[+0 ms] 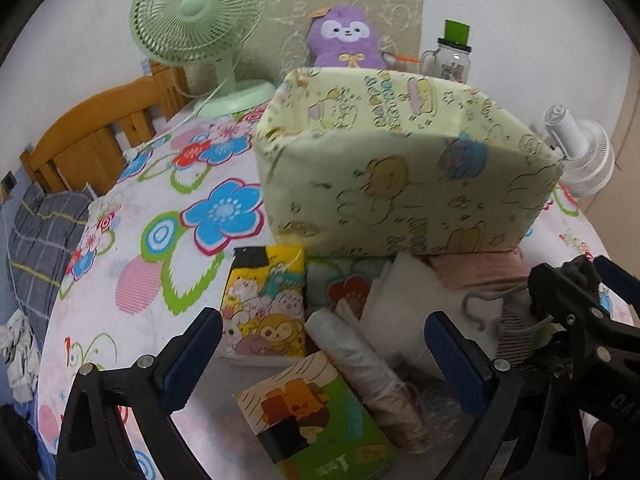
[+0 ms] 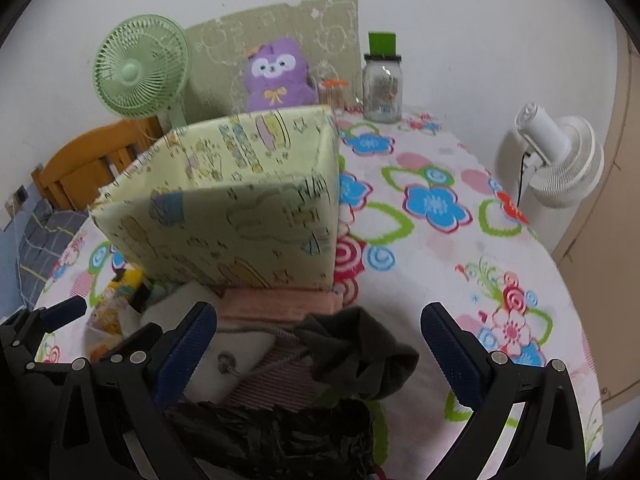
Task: Organize soft objects
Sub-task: 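Grasp the dark grey sock with the right tool while the left tool approaches the yellow snack bag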
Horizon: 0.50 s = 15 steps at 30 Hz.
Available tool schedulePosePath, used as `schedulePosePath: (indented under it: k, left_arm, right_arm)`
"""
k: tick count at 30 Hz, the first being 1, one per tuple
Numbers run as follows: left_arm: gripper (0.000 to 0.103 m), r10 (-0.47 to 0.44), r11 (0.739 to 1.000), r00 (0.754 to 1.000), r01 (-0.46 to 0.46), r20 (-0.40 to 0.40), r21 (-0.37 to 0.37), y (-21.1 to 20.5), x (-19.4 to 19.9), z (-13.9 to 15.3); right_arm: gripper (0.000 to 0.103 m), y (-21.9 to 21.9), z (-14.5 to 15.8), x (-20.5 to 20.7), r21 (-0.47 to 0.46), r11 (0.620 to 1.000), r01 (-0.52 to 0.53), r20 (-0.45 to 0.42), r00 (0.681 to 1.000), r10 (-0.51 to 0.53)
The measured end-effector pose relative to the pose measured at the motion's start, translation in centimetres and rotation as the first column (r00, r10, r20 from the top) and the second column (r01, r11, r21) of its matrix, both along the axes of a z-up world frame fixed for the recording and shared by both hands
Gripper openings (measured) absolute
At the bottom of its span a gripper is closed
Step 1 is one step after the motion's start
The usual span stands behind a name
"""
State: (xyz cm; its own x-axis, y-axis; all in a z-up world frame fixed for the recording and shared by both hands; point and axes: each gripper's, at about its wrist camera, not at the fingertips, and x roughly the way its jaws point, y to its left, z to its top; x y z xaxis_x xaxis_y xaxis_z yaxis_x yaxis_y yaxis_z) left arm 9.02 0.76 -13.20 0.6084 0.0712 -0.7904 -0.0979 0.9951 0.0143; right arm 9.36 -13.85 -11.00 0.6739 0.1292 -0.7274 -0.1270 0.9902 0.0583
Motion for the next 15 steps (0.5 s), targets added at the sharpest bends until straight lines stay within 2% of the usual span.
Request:
schedulePosePath:
  k: [8,15]
  left_arm:
    - [0.101,0.013,1.0,1.0,-0.013,-0.011,0.009,0.0,-0.2,-1.0]
    - [0.1,0.006,1.0,1.0,-0.006,-0.014,0.016,-0.2,0.2,-1.2]
  right_arm:
    - [0.099,-0.1,-1.8,0.4,0.024,1.0,0.018,-0.057,0.998,-0.017]
    - [0.076,-0.4,-2.5,0.7,0.07,0.997,0.042,-0.11,0.993,-0.034]
